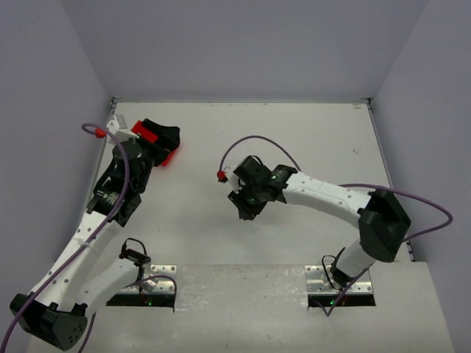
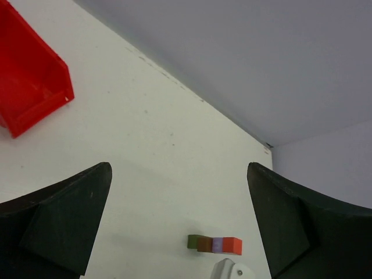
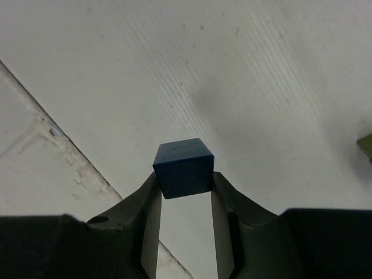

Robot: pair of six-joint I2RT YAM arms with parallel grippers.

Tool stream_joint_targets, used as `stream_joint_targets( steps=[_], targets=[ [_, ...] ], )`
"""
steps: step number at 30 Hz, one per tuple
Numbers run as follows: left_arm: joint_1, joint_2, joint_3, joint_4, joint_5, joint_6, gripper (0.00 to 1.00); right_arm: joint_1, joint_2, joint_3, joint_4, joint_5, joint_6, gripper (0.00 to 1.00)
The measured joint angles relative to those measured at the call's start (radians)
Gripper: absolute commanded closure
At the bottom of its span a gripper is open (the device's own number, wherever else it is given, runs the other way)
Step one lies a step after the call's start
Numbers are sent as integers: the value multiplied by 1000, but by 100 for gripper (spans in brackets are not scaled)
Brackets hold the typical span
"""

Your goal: Build the wood block tower

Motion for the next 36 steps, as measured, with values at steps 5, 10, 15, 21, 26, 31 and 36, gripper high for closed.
stream_joint_targets(
  steps=[5, 10, 15, 21, 26, 31, 36],
  targets=[
    [0, 15, 0, -37, -71, 11, 0, 20, 198, 148, -95, 80, 1, 96],
    [6, 91, 0, -49, -95, 18, 0, 23, 392, 304, -162, 147, 1, 90],
    [13, 114, -7, -59, -102, 26, 0, 23, 492, 395, -218, 165, 1, 71],
    [16, 91, -26, -54, -118, 27, 0, 23, 532, 446, -211, 172, 4, 44],
    [18, 79, -37, -47, -122, 30, 0, 23, 541, 434, -163, 173, 4, 31],
    [20, 79, -39, -44, -121, 33, 0, 23, 541, 424, -103, 169, 0, 27],
    [23, 87, -39, -40, -128, 41, 0, 23, 440, 256, 36, 150, -12, 1]
  ],
)
